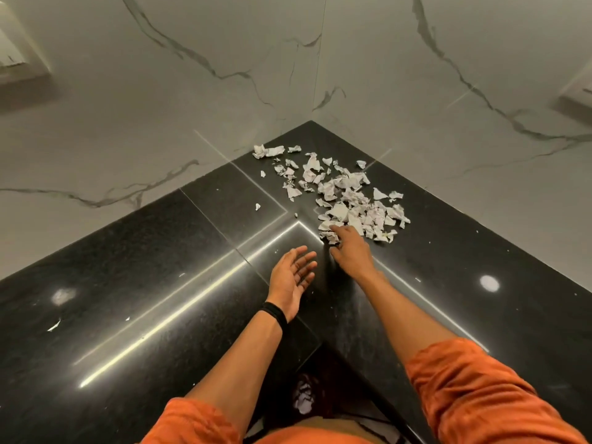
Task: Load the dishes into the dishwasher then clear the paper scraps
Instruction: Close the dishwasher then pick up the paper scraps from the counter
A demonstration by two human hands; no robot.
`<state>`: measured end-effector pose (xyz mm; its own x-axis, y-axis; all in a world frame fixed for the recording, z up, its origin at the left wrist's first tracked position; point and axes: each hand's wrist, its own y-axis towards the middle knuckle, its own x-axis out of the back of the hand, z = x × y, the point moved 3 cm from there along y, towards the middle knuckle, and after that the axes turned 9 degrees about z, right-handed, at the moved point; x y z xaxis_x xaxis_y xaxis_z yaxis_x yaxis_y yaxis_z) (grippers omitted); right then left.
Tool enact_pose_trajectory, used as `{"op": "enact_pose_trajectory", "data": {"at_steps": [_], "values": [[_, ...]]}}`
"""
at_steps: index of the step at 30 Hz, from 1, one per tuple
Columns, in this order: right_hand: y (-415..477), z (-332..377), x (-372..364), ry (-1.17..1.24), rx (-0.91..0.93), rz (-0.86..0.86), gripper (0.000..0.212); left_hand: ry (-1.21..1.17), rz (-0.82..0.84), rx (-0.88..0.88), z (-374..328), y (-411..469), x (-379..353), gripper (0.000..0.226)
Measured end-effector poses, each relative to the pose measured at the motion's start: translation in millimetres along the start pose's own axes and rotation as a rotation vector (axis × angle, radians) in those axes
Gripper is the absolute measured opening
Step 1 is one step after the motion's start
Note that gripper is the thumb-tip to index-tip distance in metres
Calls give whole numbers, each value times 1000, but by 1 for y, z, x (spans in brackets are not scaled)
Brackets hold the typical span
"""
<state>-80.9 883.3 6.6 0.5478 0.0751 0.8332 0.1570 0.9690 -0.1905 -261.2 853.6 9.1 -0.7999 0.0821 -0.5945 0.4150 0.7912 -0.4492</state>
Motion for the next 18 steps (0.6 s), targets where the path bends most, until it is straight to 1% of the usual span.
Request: {"op": "enact_pose_trajectory", "data": {"at_steps": [2, 4, 7, 10, 11, 12, 15, 16, 18], "values": [[5, -5, -4, -94, 47, 50, 56, -4, -2, -2, -2, 8, -1, 32], [5, -9, -8, -150, 95, 59, 48, -6, -7, 3, -4, 17, -3, 31], [2, -12, -9, -216, 178, 15, 30, -8, -26, 10, -1, 30, -6, 30], [-8, -13, -13, -262, 242, -23, 23, -33, -65, 5, 2, 44, -7, 29], [-14, -13, -14, -219, 246, -54, 22, -41, -84, -1, 3, 49, -9, 28], [-21, -14, -14, -123, 223, -96, 21, -44, -104, -14, 4, 52, -10, 27], [-39, -11, -10, 262, 85, -246, 16, -16, -146, -64, 10, 60, -15, 25], [-43, -9, -11, 334, 61, -279, 15, -16, -145, -67, 13, 63, -17, 25], [-46, 1, -14, 381, 66, -291, 17, -80, -123, -31, 20, 67, -25, 26]]}}
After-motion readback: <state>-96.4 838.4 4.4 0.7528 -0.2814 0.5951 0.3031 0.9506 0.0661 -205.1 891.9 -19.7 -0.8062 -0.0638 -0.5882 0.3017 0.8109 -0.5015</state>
